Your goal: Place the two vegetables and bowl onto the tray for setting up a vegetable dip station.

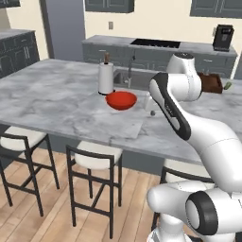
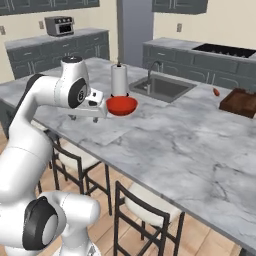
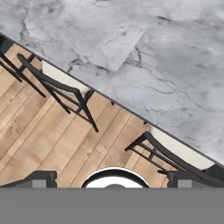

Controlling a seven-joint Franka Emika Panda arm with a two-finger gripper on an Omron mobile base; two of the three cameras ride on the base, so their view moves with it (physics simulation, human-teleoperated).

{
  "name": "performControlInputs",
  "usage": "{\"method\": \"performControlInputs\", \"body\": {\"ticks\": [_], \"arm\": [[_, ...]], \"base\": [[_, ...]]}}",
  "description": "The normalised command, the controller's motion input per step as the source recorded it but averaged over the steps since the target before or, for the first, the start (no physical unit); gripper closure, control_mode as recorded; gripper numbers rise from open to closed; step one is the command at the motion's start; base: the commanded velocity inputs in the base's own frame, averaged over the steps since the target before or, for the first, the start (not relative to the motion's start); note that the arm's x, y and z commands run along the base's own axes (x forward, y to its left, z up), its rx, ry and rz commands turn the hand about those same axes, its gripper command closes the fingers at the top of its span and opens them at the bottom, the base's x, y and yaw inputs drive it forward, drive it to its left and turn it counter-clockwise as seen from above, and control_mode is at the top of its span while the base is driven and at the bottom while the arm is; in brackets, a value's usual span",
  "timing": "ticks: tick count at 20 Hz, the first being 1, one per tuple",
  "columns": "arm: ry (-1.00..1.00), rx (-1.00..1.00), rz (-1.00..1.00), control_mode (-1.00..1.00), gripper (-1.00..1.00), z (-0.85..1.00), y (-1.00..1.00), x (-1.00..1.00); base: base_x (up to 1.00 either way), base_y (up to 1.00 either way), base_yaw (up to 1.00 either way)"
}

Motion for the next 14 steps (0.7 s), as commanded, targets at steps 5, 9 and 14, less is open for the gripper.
{"method": "performControlInputs", "body": {"ticks": [5,9,14], "arm": [[0.0,0.0,0.0,1.0,-1.0,0.0,0.0,0.0],[0.0,0.0,0.0,1.0,-1.0,0.0,0.0,0.0],[0.0,0.0,0.0,1.0,-1.0,0.0,0.0,0.0]], "base": [[0.0,0.55,-0.27],[0.01,0.51,-0.34],[0.01,0.5,-0.34]]}}
